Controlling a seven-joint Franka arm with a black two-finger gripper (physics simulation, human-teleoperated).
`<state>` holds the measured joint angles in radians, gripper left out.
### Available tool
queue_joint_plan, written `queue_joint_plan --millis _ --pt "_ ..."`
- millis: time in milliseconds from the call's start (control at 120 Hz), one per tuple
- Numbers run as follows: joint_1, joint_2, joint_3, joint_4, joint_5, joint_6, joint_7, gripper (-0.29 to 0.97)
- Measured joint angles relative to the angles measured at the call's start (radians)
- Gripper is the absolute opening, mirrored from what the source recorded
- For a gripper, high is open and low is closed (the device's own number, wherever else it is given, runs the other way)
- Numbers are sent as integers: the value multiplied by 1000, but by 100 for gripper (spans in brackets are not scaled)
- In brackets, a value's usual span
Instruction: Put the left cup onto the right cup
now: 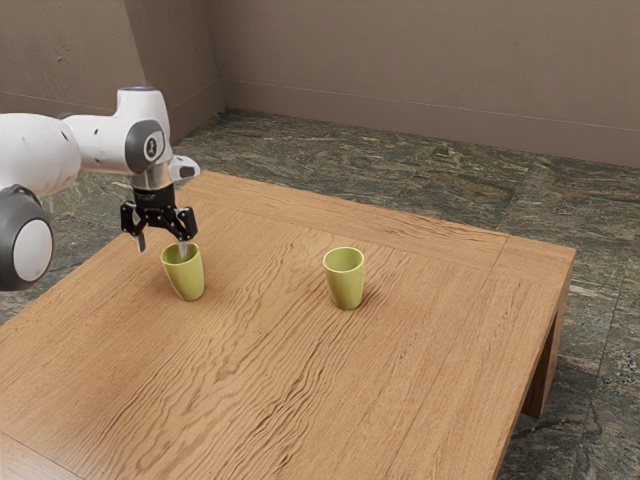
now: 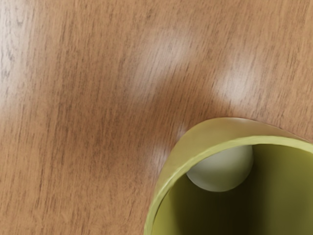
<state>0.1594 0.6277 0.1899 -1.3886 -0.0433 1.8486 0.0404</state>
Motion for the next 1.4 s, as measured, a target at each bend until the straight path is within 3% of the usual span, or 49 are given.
queue_joint_plan --millis 650,1400 --pt "9 26 -1 -3 -16 15 -5 67" --pt "8 30 -1 -2 -17 20 -3 39"
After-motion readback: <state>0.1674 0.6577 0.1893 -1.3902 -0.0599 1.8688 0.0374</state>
